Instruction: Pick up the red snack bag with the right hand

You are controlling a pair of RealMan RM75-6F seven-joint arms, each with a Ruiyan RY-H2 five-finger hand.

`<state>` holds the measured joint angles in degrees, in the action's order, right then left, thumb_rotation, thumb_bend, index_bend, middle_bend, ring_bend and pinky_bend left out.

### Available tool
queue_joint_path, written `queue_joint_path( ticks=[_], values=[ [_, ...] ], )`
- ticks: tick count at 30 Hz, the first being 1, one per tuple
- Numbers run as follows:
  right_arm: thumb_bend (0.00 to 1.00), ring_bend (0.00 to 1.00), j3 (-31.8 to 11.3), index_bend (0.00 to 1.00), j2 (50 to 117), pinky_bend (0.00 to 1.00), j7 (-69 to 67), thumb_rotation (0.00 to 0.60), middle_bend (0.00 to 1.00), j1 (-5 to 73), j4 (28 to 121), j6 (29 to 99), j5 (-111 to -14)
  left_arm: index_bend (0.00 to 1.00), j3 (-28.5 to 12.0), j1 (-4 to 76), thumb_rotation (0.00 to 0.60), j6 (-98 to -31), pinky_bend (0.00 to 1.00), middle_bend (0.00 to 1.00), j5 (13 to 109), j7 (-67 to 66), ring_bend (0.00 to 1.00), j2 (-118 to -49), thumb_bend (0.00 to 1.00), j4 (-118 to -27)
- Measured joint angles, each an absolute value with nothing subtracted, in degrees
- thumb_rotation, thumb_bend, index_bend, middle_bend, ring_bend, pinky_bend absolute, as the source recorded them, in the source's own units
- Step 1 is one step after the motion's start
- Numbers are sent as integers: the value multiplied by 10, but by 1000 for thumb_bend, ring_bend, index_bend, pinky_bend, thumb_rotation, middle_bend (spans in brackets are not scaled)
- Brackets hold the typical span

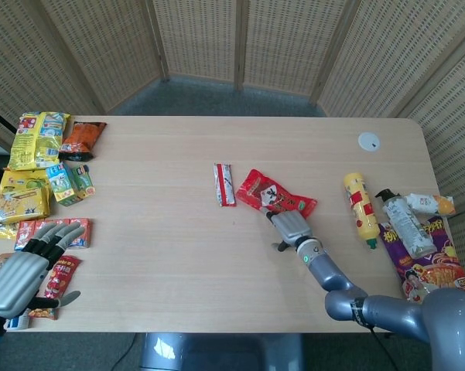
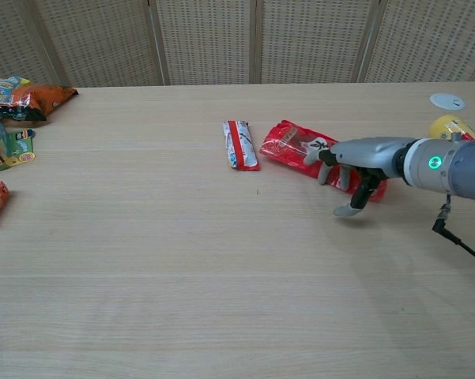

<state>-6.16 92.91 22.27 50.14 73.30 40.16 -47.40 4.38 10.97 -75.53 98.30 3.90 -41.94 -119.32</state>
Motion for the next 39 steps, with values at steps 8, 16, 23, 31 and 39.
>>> queue_joint_path(
  ticks=[8, 16, 23, 31, 39],
  values=[
    [314, 338, -65, 0, 918, 586, 212, 600, 230, 505, 692, 384, -464, 0, 42, 110, 562, -754, 0, 0, 979, 28, 0, -419, 211, -1201],
    [311, 335, -68, 0, 905, 586, 208, 600, 230, 510, 663, 375, -462, 0, 43, 104, 563, -759, 0, 0, 977, 17, 0, -417, 212, -1209],
    [291, 156, -63, 0, 864, 373, 240, 471, 145, 510, 736, 408, -460, 0, 42, 107, 563, -753, 0, 0, 980, 14, 0, -418, 211, -1211],
    [162, 0, -71, 0, 837, 0, 296, 291, 0, 528, 793, 456, -441, 0, 47, 103, 565, -761, 0, 0, 999, 16, 0, -420, 210, -1212],
    [120, 0, -76, 0, 891, 0, 327, 273, 0, 565, 706, 431, -396, 0, 56, 85, 564, -789, 0, 0, 1015, 27, 0, -408, 203, -1208]
  ],
)
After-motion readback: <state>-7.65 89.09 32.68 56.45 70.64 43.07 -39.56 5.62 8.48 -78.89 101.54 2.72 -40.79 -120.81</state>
